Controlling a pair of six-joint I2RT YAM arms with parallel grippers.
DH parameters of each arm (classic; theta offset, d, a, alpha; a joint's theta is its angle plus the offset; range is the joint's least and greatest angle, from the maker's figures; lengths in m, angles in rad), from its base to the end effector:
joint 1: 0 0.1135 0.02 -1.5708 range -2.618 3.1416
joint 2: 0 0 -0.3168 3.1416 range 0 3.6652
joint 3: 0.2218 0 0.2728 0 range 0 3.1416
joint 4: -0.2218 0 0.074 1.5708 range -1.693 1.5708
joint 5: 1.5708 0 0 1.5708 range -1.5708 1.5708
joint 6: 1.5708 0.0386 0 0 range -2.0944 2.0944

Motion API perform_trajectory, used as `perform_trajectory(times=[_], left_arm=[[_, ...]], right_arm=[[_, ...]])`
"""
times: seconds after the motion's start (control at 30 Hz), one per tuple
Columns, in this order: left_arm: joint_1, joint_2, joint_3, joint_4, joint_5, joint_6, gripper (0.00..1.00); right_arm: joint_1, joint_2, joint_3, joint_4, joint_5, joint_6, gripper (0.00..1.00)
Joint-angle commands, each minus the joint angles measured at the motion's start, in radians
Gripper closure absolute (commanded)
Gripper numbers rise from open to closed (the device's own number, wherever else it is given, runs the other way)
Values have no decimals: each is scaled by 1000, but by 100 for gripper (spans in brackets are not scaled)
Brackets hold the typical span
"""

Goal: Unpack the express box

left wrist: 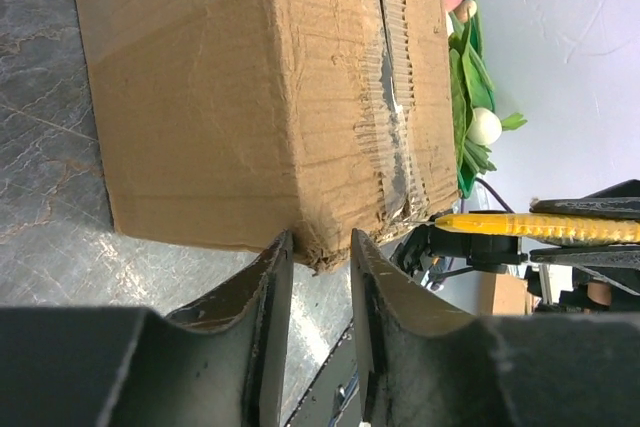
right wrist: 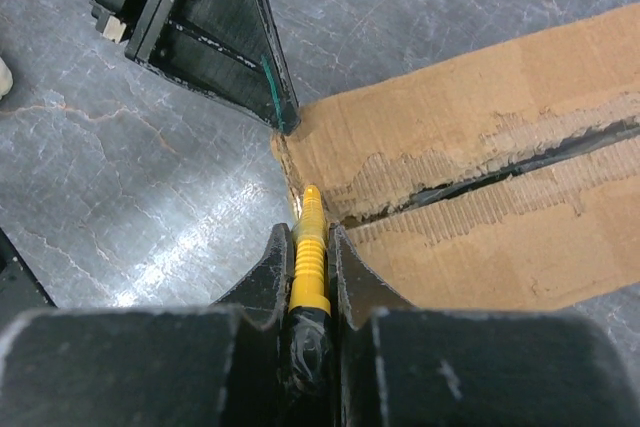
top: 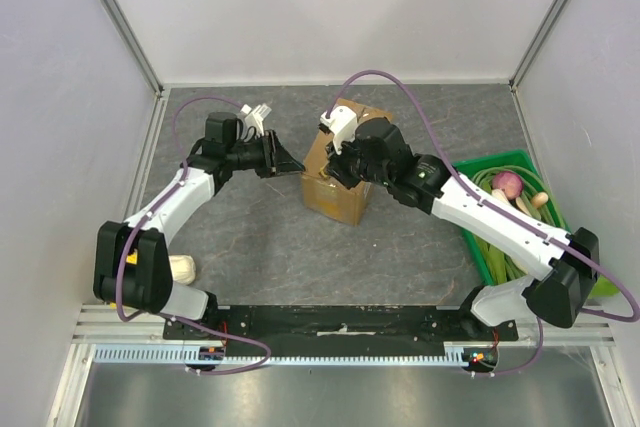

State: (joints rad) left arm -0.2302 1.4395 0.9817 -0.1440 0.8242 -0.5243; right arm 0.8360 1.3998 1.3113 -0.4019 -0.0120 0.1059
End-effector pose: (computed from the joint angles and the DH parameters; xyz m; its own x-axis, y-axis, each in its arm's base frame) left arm 0.3113 -0.1021 0.3071 -0.8496 -0.1501 -0.5056 0.3682 0.5176 -0.7724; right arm 0.2248 0.2495 0.4089 -0.3932 -0.2775 -0.8766 -0.7114 0.6958 0.0989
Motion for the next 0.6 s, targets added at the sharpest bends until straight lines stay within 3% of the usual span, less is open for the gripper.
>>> perform_trajectory(times=[0.0, 0.17, 0.37, 0.57], left_arm=[[-6, 22, 24, 32, 41, 52, 67], [-11, 79, 60, 29, 65, 60, 74], [-11, 120, 129, -31, 81, 107, 97], [-9, 154, 210, -89, 72, 161, 98]], right_arm=[[8, 1, -26, 100, -6, -34, 100], [11, -4, -56, 135, -11, -57, 100], [11, -16, -98, 164, -14, -61, 100], [14, -44, -101, 195, 38, -52, 100]])
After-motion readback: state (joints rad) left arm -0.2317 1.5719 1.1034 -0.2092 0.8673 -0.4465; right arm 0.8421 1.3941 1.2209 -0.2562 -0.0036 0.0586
